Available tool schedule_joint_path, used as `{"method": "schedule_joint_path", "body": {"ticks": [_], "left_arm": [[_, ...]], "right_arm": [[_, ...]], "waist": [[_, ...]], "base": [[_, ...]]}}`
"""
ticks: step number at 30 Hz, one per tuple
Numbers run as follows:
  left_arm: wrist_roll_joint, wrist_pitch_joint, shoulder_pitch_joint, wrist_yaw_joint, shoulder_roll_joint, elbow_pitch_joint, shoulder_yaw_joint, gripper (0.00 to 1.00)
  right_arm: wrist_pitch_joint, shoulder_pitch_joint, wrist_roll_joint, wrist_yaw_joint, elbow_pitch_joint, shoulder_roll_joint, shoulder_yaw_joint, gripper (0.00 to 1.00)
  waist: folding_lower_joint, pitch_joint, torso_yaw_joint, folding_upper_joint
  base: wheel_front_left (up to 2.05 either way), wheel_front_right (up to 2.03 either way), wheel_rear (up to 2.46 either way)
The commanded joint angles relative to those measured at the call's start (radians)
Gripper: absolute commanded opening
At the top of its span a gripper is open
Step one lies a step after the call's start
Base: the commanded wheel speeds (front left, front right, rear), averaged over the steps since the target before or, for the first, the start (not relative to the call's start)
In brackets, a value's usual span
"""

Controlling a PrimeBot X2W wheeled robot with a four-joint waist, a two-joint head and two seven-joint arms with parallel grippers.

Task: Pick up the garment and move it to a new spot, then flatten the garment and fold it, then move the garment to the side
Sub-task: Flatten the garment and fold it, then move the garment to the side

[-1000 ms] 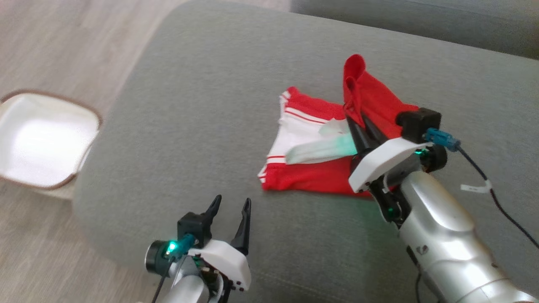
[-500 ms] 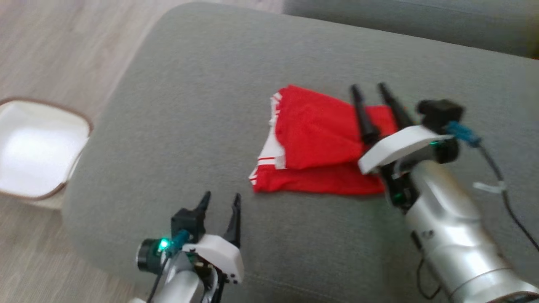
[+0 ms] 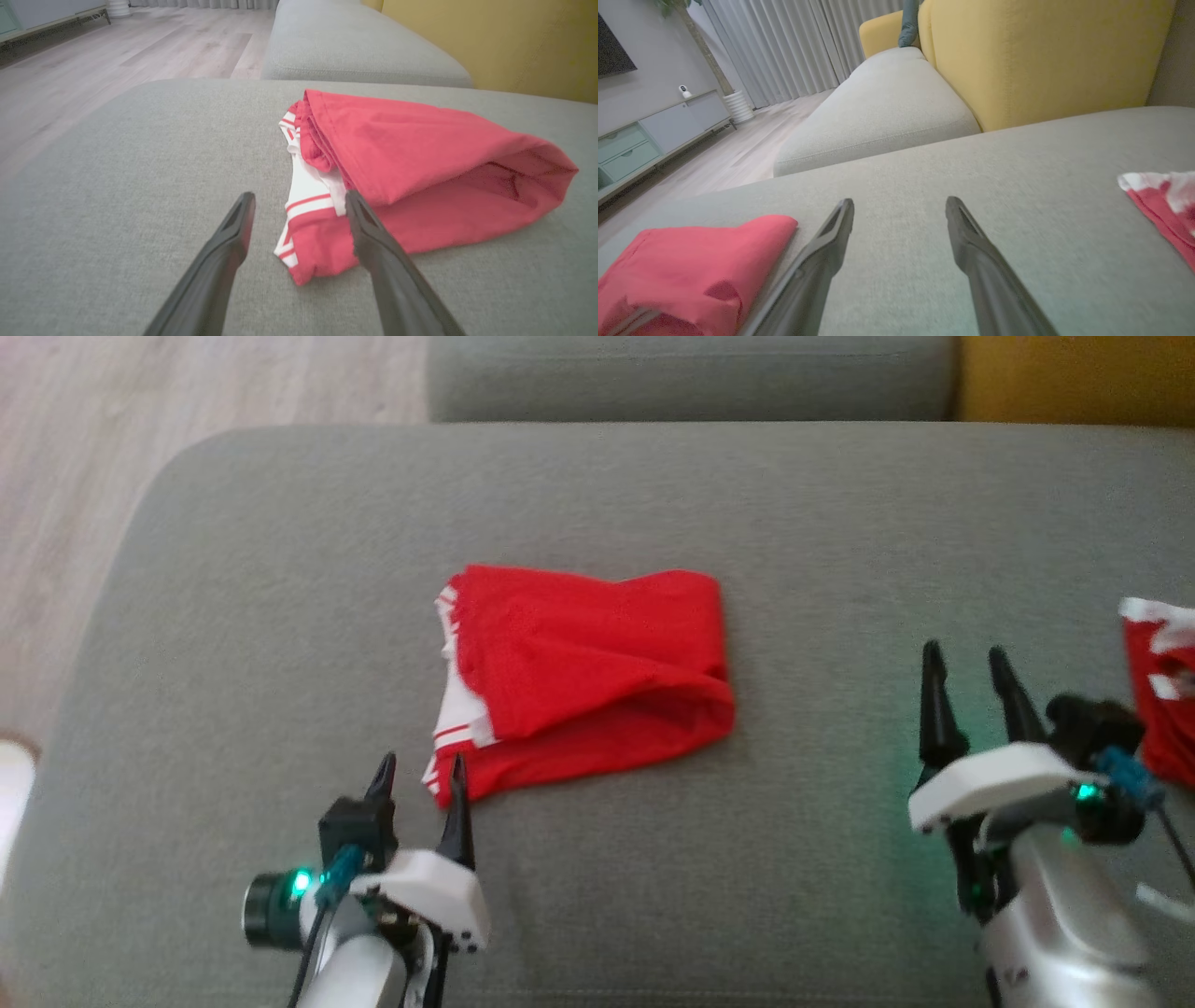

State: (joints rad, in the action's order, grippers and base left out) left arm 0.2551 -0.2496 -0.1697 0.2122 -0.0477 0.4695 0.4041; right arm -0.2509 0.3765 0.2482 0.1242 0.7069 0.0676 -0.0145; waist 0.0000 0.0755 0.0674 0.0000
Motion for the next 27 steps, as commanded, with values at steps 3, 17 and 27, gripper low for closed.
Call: {"method": "schedule_joint_path", "body": {"ticks": [3,17,27], "left_arm": [[-0.02,-0.012,0.021,0.002,-0.003,-0.044,-0.056,1.0],[-0.04,-0.012,0.038,0.0,-0.003,-0.087,-0.056,1.0],[-0.022,-0.012,-0.017,0.006,-0.003,-0.095,0.034,1.0]], "right_arm": [[-0.011,-0.019,0.023,0.007,-0.025,-0.017,0.046,1.0],[-0.011,-0.033,0.073,0.007,-0.013,-0.017,0.122,1.0],[-0.011,0.201,0.108,0.007,0.141,-0.017,0.235,1.0]], "waist": [[0.0,-0.031,-0.06,0.0],[0.0,0.006,-0.019,0.0],[0.0,0.1,0.151,0.0]], "base": [[0.0,0.0,0.0],[0.0,0.0,0.0],[0.0,0.0,0.0]]}}
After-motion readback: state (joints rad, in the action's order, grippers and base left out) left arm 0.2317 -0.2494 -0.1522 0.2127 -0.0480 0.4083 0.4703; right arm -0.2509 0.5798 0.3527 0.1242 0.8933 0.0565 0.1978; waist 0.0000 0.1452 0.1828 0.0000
